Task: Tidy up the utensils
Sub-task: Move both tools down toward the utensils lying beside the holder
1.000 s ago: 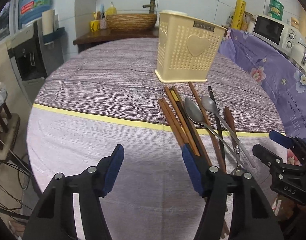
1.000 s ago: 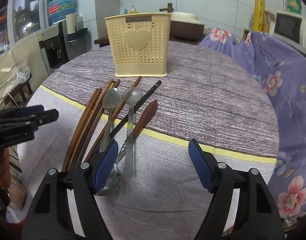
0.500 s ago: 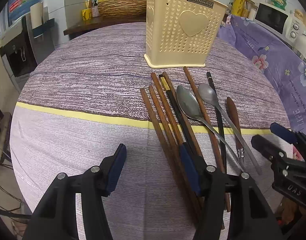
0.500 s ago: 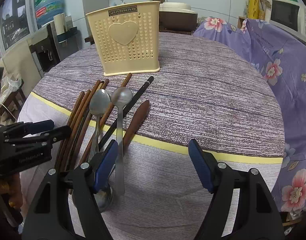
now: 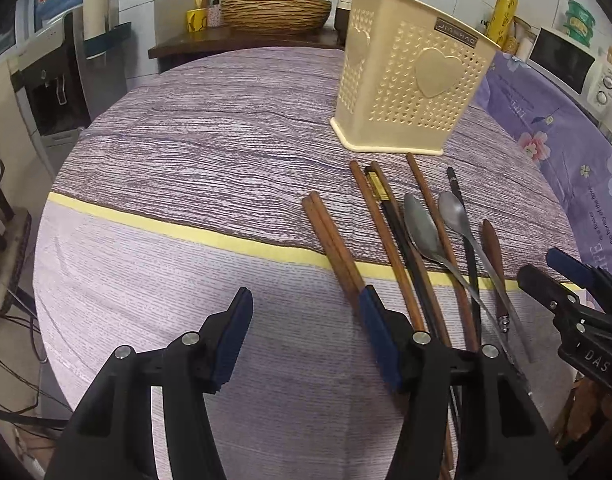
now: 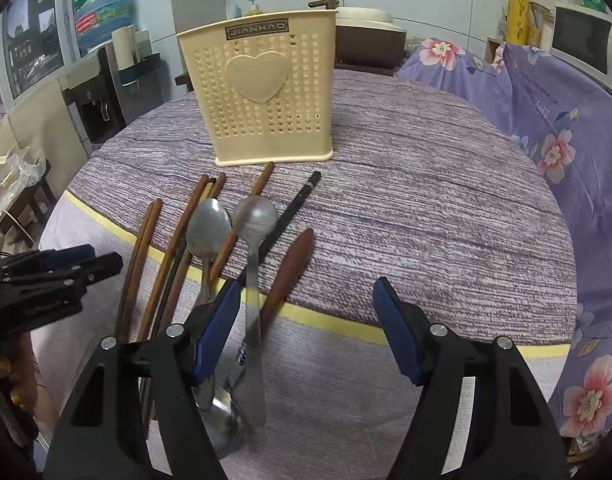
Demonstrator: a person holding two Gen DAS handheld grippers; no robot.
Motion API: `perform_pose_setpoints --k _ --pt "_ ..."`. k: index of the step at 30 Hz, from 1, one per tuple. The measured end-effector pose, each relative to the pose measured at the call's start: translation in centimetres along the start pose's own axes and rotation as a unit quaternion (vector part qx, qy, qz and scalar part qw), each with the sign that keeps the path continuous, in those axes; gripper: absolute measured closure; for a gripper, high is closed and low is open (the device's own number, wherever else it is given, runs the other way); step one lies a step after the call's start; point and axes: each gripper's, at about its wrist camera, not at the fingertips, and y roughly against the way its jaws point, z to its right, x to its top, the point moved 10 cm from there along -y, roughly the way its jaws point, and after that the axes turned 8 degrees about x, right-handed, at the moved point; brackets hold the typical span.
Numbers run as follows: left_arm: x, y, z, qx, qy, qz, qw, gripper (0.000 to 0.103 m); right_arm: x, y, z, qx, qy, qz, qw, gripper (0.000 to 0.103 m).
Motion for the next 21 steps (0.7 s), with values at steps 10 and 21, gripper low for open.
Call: perform_pose_setpoints --k 10,21 --pt "-0.6 -0.5 -1.6 0.048 -0.006 -0.009 0.9988 0.046 0.2 -0.1 0.0 -0.007 0.008 -0.002 1.0 0.034" --pt "-0.1 -0.6 0.5 0.035 -0.017 -0.003 0.9992 0.045 1.0 -0.4 -0.3 -0.002 0.013 0.002 1.0 0.034"
